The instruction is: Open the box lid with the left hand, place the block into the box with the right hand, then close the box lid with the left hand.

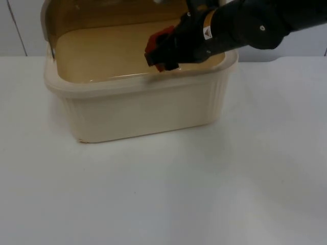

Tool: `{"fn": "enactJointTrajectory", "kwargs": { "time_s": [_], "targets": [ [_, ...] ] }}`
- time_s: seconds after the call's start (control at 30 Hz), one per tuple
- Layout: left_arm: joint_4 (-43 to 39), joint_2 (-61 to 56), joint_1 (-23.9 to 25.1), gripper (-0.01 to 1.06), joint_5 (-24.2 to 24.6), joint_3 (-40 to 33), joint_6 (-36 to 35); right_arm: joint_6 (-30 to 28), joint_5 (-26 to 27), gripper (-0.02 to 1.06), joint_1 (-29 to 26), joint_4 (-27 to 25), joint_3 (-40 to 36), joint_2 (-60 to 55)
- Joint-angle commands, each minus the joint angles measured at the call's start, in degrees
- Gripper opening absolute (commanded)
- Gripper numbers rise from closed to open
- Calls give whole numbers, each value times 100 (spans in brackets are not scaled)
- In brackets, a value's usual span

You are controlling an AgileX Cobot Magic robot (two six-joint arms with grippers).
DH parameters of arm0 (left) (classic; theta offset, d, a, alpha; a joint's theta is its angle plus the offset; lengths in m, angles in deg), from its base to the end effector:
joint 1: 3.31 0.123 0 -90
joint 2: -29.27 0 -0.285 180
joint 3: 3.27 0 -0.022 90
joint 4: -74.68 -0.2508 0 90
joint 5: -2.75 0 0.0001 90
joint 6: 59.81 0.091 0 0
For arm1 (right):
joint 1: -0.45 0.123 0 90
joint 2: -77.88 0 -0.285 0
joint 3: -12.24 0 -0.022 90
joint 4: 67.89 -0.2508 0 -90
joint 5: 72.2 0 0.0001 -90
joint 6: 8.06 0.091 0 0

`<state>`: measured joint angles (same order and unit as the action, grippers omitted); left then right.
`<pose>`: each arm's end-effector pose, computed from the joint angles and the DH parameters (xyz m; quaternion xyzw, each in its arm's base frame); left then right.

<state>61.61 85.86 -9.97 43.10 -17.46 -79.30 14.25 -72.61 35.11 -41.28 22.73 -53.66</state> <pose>0.1575 -0.0050 0.4328 -0.0619 0.8176 -0.0201 0.5721 0.4056 0.2800 0.1783 -0.2901 0.8225 0.1268 0.4725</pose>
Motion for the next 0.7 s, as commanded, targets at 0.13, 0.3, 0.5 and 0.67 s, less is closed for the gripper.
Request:
{"fn": "enactJointTrajectory", "kwargs": {
  "time_s": [0.13,0.3,0.5,0.67],
  "targets": [
    [23,-21,6,105,93,0,129,-25,41,105,-14,7,56,70],
    [-3,-21,6,105,96,0,129,74,-94,105,-14,7,56,191],
    [-2,-21,6,105,130,0,129,78,-1284,105,67,5,56,799],
    [-2,-21,6,105,130,0,129,-112,-2056,105,273,15,-78,1286]
  ]
}}
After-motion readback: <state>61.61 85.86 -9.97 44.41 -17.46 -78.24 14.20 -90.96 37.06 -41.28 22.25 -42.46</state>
